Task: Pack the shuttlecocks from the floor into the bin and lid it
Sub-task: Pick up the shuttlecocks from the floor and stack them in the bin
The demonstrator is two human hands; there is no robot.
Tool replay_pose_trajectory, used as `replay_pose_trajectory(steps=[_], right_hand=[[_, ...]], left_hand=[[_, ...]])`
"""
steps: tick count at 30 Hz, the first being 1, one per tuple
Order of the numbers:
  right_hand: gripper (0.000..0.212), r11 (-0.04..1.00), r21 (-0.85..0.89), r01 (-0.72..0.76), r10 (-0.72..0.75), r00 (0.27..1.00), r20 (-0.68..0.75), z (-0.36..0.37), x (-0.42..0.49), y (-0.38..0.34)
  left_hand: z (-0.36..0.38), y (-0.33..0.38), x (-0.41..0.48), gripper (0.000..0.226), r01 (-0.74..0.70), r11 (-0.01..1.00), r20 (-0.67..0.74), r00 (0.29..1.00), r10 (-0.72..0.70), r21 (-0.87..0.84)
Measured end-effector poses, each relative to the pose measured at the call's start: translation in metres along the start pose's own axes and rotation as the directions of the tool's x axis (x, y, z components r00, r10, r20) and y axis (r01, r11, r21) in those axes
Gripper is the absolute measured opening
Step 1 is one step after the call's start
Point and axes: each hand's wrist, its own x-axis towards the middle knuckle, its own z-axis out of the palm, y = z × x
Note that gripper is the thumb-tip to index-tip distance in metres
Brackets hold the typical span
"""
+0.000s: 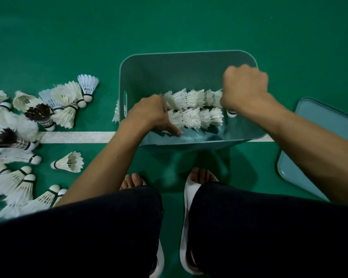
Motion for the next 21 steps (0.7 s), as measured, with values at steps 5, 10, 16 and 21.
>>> replay_pose_trajectory(steps=[5,10,16,21], right_hand=[[0.025,0.994,-0.109,0.015,-0.002,0.993,0.119,0.04,0.007,-0.013],[0.021,0.998,0.02,-0.066,0.06,0.976,0.21,0.055,0.015,-0.005],[0.019,0.936,0.261,-0.234,0.146,0.937,0.318,0.049,0.021,-0.002],[0.01,0.829,0.386,-0.404,0.202,0.861,0.468,0.056,0.024,-0.007]], left_hand=[[0.011,0.001,0.009,0.058,-0.001,0.991,0.132,0.991,-0.016,0.133],[0.022,0.001,0.016,0.043,-0.009,0.993,0.186,0.982,-0.014,0.121],[0.028,-0.006,0.026,0.039,0.004,0.988,0.232,0.972,-0.041,0.156],[0.029,-0.007,0.028,0.034,0.023,0.986,0.225,0.973,-0.06,0.164]])
